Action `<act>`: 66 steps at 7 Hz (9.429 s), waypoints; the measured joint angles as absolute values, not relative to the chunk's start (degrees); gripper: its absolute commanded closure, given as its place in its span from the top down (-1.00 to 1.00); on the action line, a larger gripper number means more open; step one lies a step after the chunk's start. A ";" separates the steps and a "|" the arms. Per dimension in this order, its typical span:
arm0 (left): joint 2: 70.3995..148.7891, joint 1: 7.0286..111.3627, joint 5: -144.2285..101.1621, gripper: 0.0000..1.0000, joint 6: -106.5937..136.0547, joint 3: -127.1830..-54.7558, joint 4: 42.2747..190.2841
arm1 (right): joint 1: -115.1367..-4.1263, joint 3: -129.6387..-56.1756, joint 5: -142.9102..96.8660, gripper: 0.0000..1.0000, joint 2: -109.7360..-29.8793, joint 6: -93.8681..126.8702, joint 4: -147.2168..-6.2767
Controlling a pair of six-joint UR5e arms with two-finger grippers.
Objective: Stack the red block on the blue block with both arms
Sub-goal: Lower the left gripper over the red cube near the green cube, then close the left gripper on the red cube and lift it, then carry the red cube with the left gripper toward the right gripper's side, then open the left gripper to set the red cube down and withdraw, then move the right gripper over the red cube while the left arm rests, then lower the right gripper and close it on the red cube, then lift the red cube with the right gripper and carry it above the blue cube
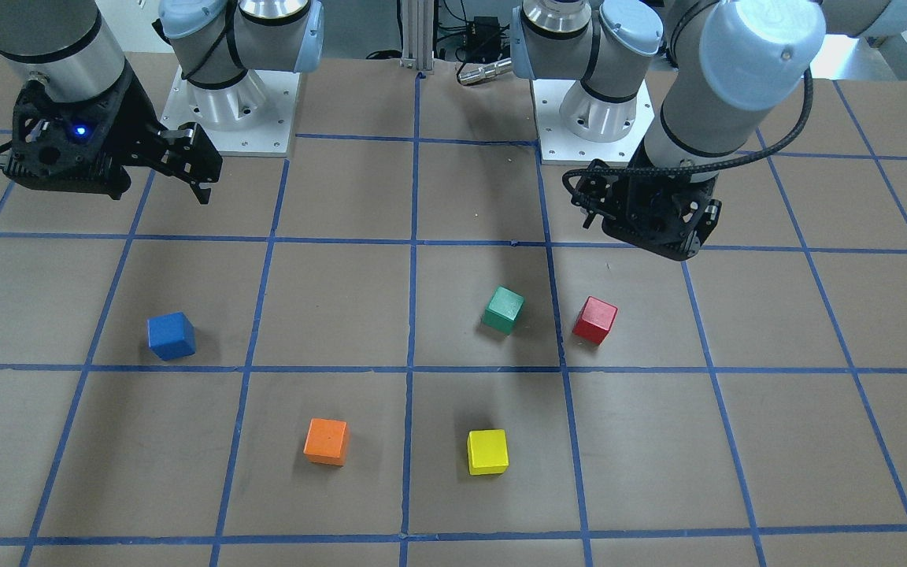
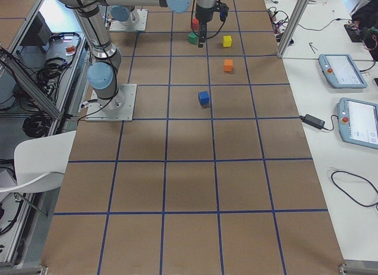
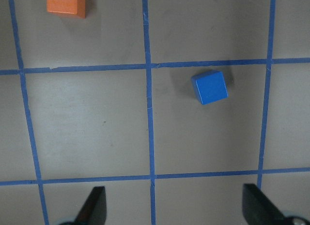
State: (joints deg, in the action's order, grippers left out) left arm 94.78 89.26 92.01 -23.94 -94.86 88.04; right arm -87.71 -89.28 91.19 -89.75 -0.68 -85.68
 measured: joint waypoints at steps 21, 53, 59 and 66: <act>103.95 93.87 90.05 -0.89 -6.30 -103.40 61.22 | -87.72 -89.30 91.25 1.00 -89.74 -0.65 -85.38; 90.28 88.08 91.12 1.00 -5.14 -85.75 91.54 | -110.05 -89.05 86.39 1.00 -60.80 17.97 -120.75; 89.57 88.24 91.15 1.00 -5.10 -86.39 91.84 | -110.39 -89.30 83.75 0.96 -56.65 18.33 -121.73; 89.66 88.24 91.01 1.00 -5.18 -86.32 91.84 | -110.37 -88.95 83.15 -1.00 -57.11 17.42 -120.97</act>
State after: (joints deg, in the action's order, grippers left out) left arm 89.66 88.24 91.01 -5.18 -86.32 91.84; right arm -110.37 -88.95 83.15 -57.11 17.42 -120.97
